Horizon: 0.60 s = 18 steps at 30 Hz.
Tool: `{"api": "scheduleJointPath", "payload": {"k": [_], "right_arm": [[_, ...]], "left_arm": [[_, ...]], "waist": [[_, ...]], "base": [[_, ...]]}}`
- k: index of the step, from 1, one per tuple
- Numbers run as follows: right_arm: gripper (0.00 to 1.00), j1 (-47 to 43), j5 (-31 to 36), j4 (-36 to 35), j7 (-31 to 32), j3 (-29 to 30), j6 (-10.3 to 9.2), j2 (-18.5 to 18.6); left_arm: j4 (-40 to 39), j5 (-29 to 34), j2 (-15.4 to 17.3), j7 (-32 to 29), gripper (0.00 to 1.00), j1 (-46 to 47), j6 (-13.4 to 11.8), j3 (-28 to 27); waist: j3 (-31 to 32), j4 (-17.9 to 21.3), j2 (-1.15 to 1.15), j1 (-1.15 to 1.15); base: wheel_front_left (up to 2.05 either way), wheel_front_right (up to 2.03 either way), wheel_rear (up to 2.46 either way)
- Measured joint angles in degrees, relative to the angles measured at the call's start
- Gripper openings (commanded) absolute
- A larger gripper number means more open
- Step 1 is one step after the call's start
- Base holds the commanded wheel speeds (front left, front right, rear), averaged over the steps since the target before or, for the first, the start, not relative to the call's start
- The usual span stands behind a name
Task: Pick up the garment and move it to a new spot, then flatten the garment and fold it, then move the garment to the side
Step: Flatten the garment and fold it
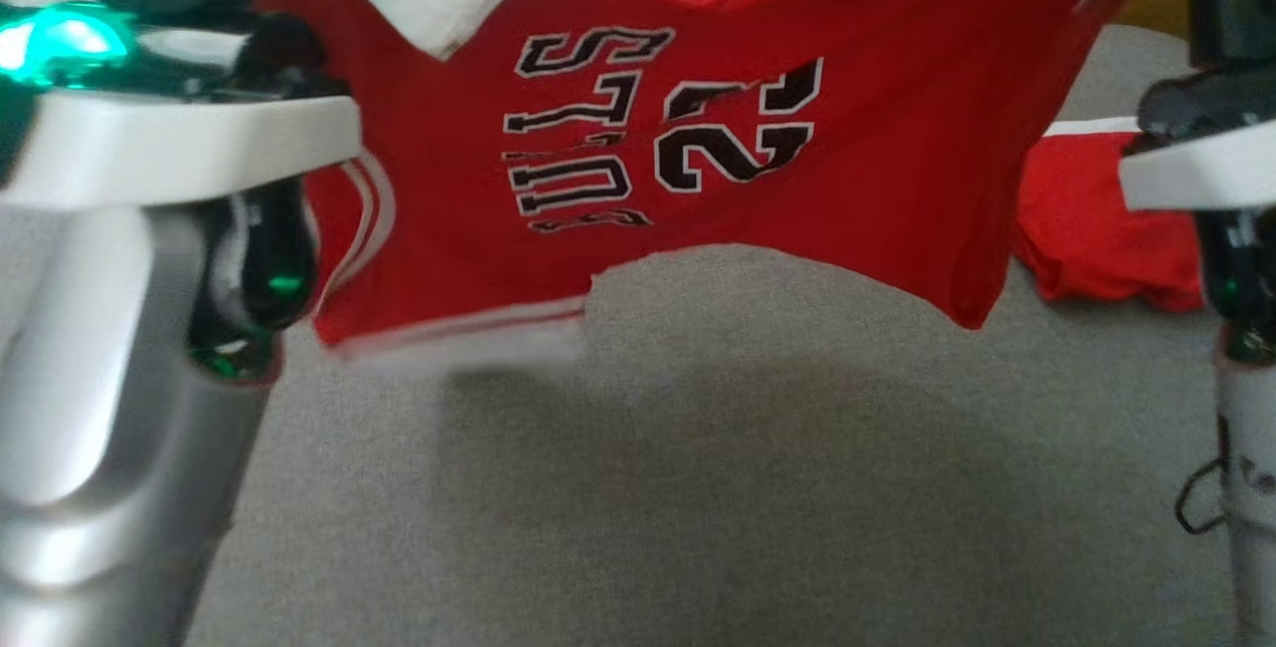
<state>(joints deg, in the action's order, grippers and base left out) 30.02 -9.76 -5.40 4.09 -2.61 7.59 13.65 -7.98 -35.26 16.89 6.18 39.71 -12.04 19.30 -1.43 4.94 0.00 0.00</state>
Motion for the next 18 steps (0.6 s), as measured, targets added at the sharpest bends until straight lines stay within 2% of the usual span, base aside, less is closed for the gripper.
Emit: {"api": "scheduleJointPath", "payload": {"k": [6,10,13,18], "right_arm": [[0.00,-5.7,0.0,-9.8,5.9,2.7,0.00,0.4],[0.00,-3.7,-0.9,-10.7,7.6,3.1,0.00,1.0],[0.00,3.9,-4.8,-5.7,8.4,2.4,0.00,1.3],[0.00,24.0,-6.2,11.2,4.7,-2.7,0.00,5.0]], "left_arm": [[-9.0,0.4,4.0,-5.9,0.00,-2.4,-1.8,-0.7],[-7.0,-1.1,4.8,-8.7,0.00,-0.2,-1.7,-1.6],[0.7,-2.0,5.0,-10.4,0.00,6.9,0.6,-1.6],[18.6,-0.5,4.2,-8.9,0.00,25.5,4.6,-1.6]], "waist": [[-2.1,-0.1,0.00,0.00],[-5.0,-0.3,0.00,0.00],[-8.2,-0.5,0.00,-0.01],[-14.8,-0.9,0.00,-0.02]], "base": [[0.00,0.00,0.00],[0.00,0.00,0.00],[0.00,0.00,0.00],[0.00,0.00,0.00]]}}
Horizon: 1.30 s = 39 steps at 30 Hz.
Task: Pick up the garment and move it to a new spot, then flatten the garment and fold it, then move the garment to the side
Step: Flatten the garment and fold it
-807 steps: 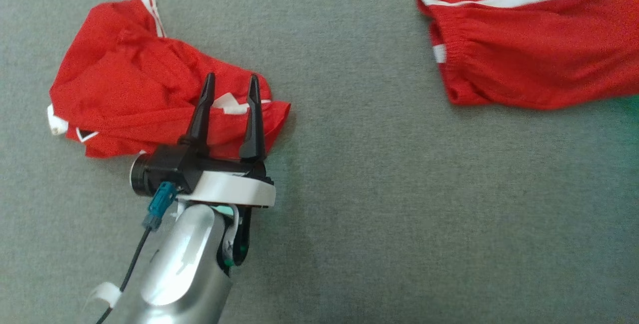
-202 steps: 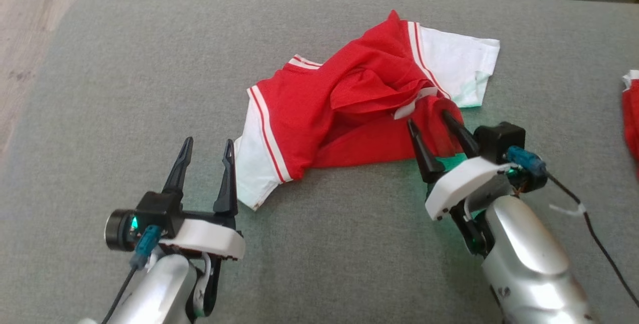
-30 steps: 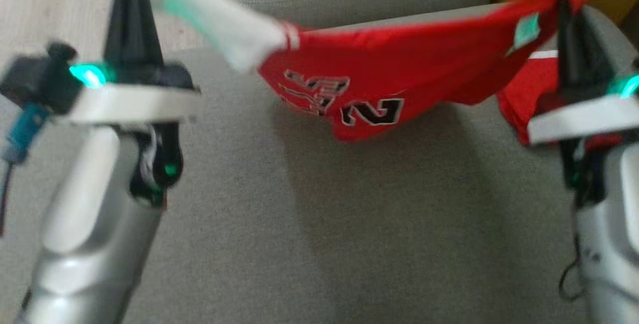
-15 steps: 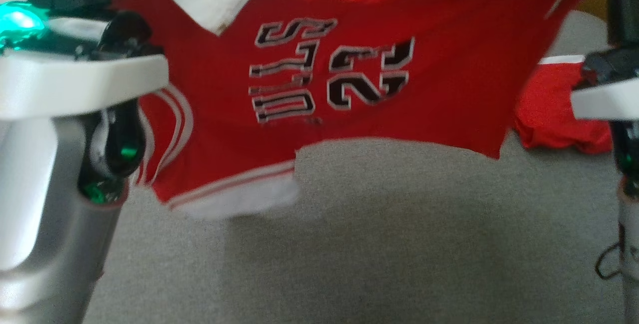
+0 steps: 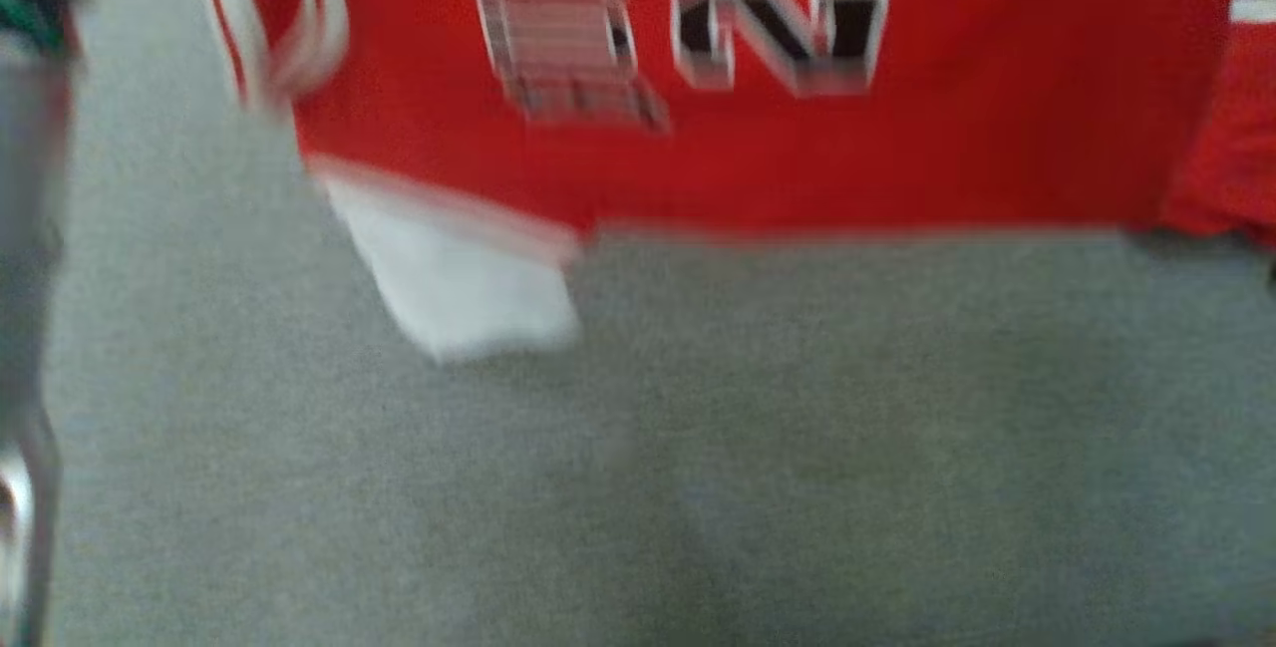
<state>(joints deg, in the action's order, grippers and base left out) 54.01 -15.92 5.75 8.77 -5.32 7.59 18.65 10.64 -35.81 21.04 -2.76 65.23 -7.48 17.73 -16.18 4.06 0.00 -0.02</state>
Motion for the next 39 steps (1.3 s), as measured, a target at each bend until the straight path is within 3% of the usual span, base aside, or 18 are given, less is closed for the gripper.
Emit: {"api": "scheduleJointPath", "payload": {"k": [7,10,15,22,27,33,39], "right_arm": [[0.00,22.4,2.3,26.0,-14.3,-3.7,0.00,0.9],[0.00,24.6,3.4,34.0,-19.2,-4.9,0.00,0.8],[0.00,23.1,3.4,43.1,-21.9,-8.6,0.00,0.8],[0.00,14.8,-0.1,50.1,-22.2,-15.9,0.00,1.8],[0.00,6.0,-5.2,53.5,-17.1,-23.9,0.00,3.6],[0.00,0.4,-13.9,51.1,-10.7,-32.2,0.00,6.9],[0.00,-3.7,-22.2,45.3,-4.5,-40.1,0.00,11.3]], "left_arm": [[20.6,2.2,-4.1,9.6,0.00,19.2,2.8,-1.0],[26.5,2.9,-6.3,13.0,0.00,20.3,5.2,-0.1],[33.1,2.9,-7.5,15.2,0.00,18.2,9.1,1.7],[37.0,4.4,-8.4,16.1,0.00,5.6,12.2,6.7],[38.0,5.1,-7.9,15.9,0.00,-6.8,13.6,11.1],[35.2,4.7,-5.1,11.9,0.00,-16.4,14.6,15.7],[26.7,1.9,0.0,3.3,0.00,-24.5,15.1,21.3]], "waist": [[-7.6,-1.3,0.00,-0.02],[-8.4,-2.9,0.00,0.00],[-8.0,-4.3,0.00,0.01],[-5.8,-5.3,0.00,0.02],[-3.0,-6.3,0.00,0.03],[0.3,-7.3,0.00,0.03],[3.9,-7.7,0.00,0.03]], "base": [[0.00,0.00,0.00],[0.00,0.00,0.00],[0.00,0.00,0.00],[0.00,0.00,0.00],[0.00,0.00,0.00],[0.00,0.00,0.00],[0.00,0.00,0.00]]}}
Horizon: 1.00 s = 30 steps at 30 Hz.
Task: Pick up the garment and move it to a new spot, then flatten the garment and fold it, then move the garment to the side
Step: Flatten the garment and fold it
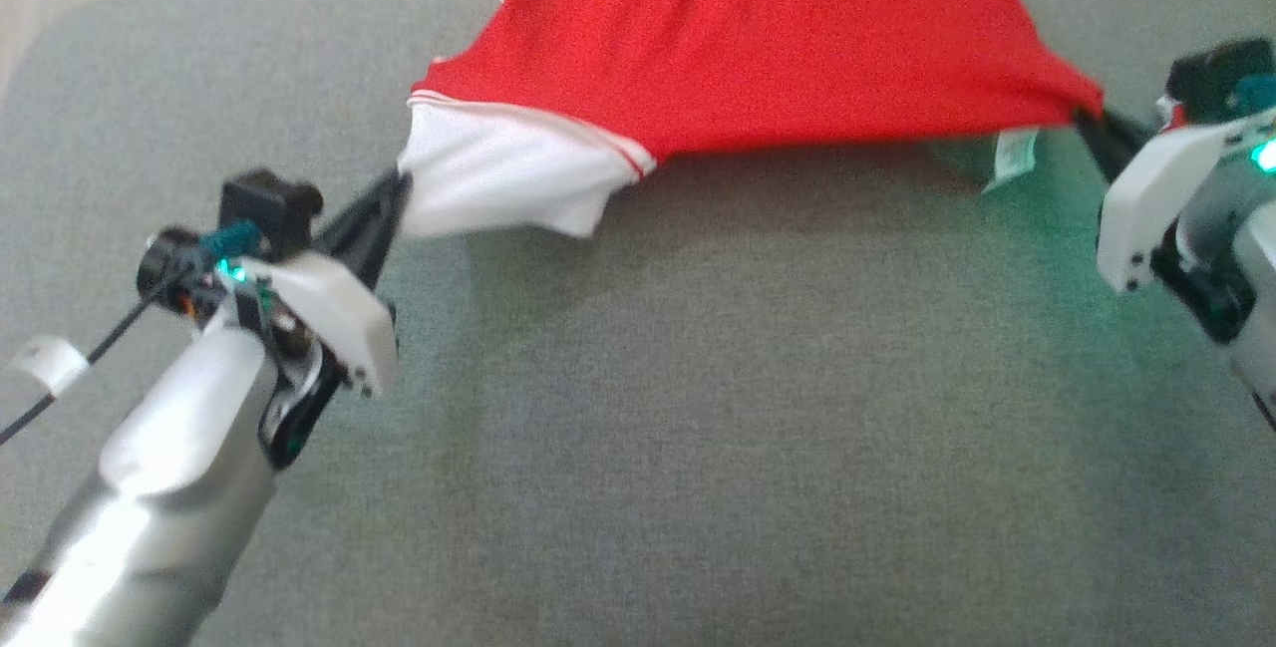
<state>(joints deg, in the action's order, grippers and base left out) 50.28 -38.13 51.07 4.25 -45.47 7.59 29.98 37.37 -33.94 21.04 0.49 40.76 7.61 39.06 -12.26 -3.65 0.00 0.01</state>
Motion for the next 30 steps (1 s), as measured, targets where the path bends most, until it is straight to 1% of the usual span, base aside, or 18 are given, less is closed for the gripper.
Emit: {"api": "scheduleJointPath", "payload": {"k": [2,7,11,13,15,21,24,26,30], "right_arm": [[0.00,-1.4,-2.6,-1.9,2.3,-2.6,0.00,1.3],[0.00,-4.2,-8.7,-6.7,8.8,-8.5,0.00,4.7],[0.00,-6.2,-13.3,-10.2,12.9,-11.6,0.00,7.4],[0.00,-7.0,-15.1,-11.8,13.9,-12.6,0.00,8.6],[0.00,-7.8,-16.5,-13.3,14.1,-13.5,0.00,9.6],[0.00,-10.5,-19.9,-16.0,14.5,-14.7,0.00,10.9],[0.00,-12.5,-21.5,-17.7,15.1,-15.5,0.00,11.5],[0.00,-14.2,-23.1,-19.8,16.8,-16.3,0.00,12.8],[0.00,-16.3,-25.8,-23.7,19.0,-16.8,0.00,15.1]], "left_arm": [[-4.0,-1.2,2.3,-2.8,0.00,-2.4,0.0,1.7],[-12.9,-3.4,7.5,-6.9,0.00,-7.3,-0.1,2.0],[-19.8,-5.3,10.5,-11.5,0.00,-12.0,-1.2,2.4],[-23.0,-6.7,12.3,-13.8,0.00,-14.9,-2.0,2.7],[-26.3,-7.7,13.9,-15.5,0.00,-17.6,-3.3,2.7],[-33.7,-9.6,16.9,-17.2,0.00,-22.5,-6.7,2.4],[-36.3,-10.5,17.9,-18.1,0.00,-24.9,-7.7,2.3],[-39.0,-11.5,19.3,-19.7,0.00,-28.1,-8.7,2.5],[-42.6,-12.9,21.4,-22.4,0.00,-30.9,-9.7,3.3]], "waist": [[1.3,0.0,0.00,0.00],[4.5,0.1,0.00,0.00],[7.1,0.3,0.00,0.00],[8.3,0.5,0.00,0.00],[9.4,0.7,0.00,0.00],[11.4,1.3,0.00,-0.01],[12.3,1.6,0.00,-0.01],[13.0,2.1,0.00,-0.01],[13.3,2.6,0.00,-0.01]], "base": [[0.00,0.00,0.00],[0.00,0.00,0.00],[0.00,0.00,0.00],[0.00,0.00,0.00],[0.00,0.00,0.00],[0.00,0.00,0.00],[0.00,0.00,0.00],[0.00,0.00,0.00],[0.00,0.00,0.00]]}}
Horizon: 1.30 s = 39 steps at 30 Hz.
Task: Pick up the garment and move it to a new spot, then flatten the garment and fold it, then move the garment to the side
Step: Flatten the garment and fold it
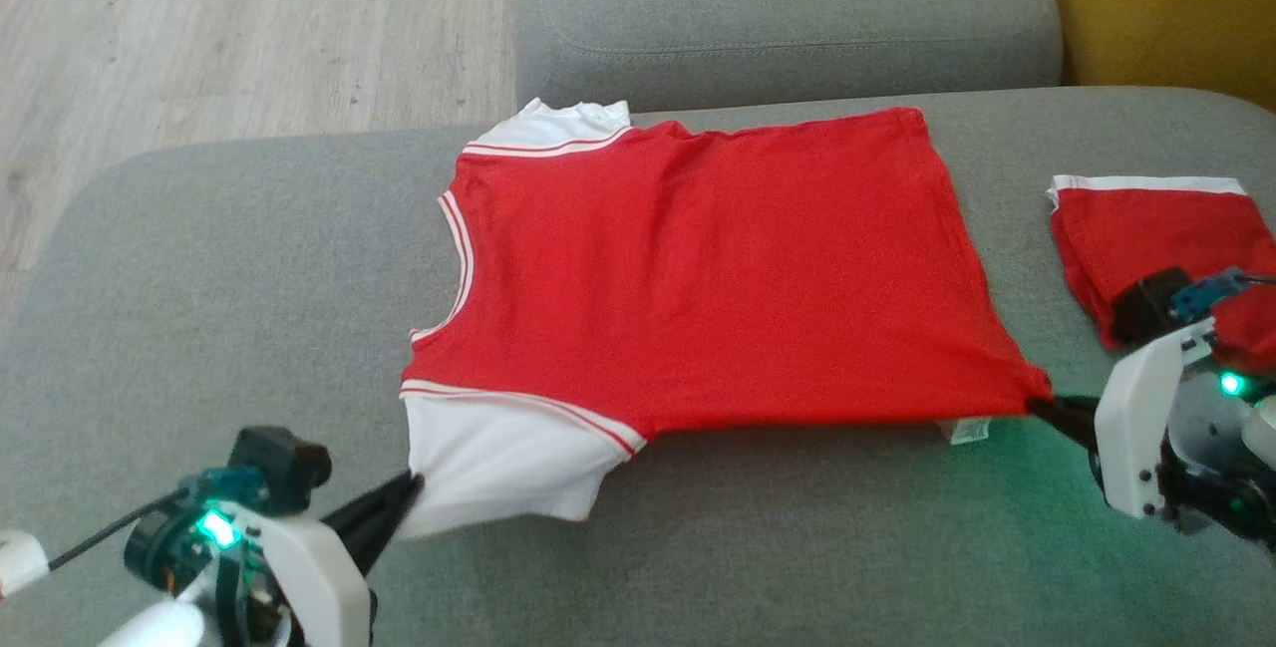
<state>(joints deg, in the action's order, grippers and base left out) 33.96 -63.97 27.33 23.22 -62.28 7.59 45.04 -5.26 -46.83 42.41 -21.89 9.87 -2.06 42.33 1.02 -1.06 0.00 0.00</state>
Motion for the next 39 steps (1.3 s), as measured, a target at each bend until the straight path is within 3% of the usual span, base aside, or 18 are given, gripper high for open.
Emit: {"api": "scheduleJointPath", "payload": {"k": [7,16,29,39], "right_arm": [[0.00,-1.7,-2.6,-6.4,3.9,0.1,0.00,3.3],[0.00,-0.2,-1.3,-7.7,4.5,3.1,0.00,3.3],[0.00,8.6,1.7,-2.1,4.9,7.8,0.00,-2.0],[0.00,12.1,4.0,2.5,1.3,7.7,0.00,-5.6]], "left_arm": [[-4.0,-0.7,1.7,-2.3,0.00,-0.8,-1.0,0.1],[-0.4,1.6,-0.2,-4.3,0.00,7.2,0.0,0.3],[15.6,4.4,-7.0,-9.3,0.00,26.4,5.6,1.6],[26.7,8.3,-10.8,-9.2,0.00,35.8,7.2,3.3]], "waist": [[-1.1,0.3,0.00,0.00],[-5.4,0.2,0.00,-0.01],[-13.6,0.4,0.00,-0.02],[-16.4,1.6,0.00,-0.01]], "base": [[0.00,0.00,0.00],[0.00,0.00,0.00],[0.00,0.00,0.00],[0.00,0.00,0.00]]}}
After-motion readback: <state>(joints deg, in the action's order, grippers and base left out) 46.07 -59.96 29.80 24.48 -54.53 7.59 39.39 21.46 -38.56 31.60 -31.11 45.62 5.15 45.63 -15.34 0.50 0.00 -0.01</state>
